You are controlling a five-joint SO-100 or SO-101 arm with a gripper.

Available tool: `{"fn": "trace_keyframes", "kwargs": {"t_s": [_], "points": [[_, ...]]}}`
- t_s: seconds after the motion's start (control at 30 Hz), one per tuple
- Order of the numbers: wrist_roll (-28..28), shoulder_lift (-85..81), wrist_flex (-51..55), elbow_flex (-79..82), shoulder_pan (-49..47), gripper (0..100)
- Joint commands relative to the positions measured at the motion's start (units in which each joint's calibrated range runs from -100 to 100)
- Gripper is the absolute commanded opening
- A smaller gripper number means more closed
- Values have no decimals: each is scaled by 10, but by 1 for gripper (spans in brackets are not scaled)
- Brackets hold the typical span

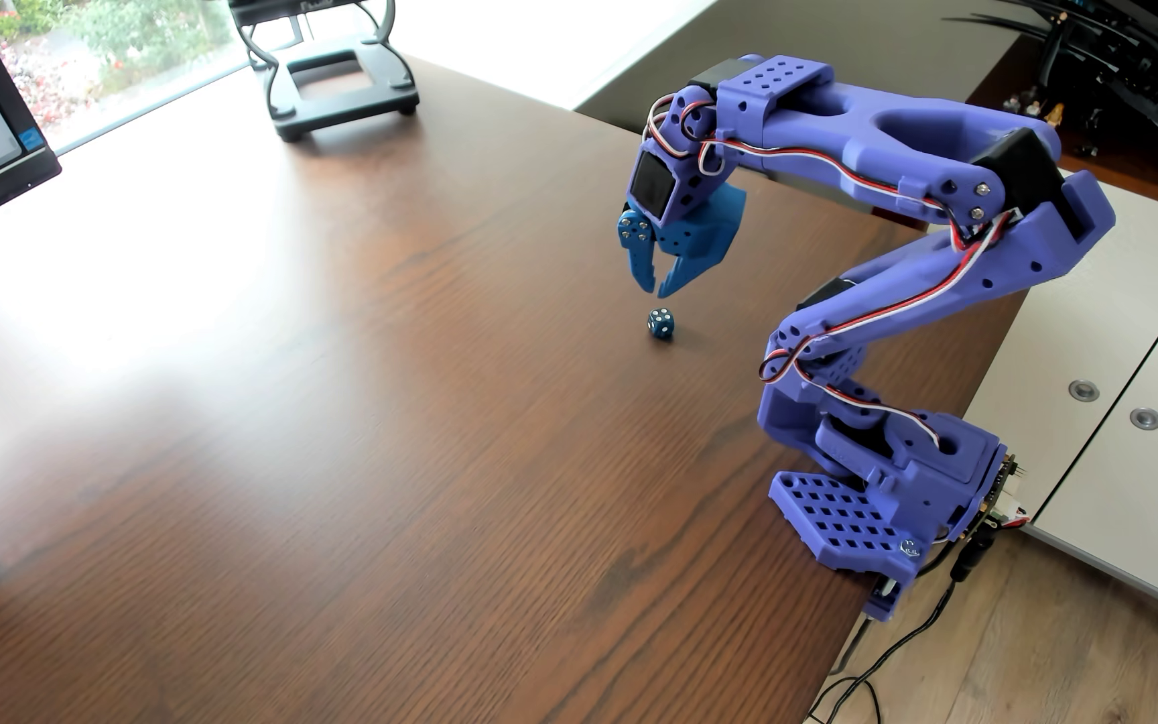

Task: Grab the blue dice

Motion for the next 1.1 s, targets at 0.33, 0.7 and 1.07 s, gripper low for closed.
{"fn": "trace_keyframes", "kwargs": {"t_s": [0.33,0.7,1.07], "points": [[2,-15,-150,94,12,8],[37,-14,-146,100,81,16],[51,-18,-150,148,72,16]]}}
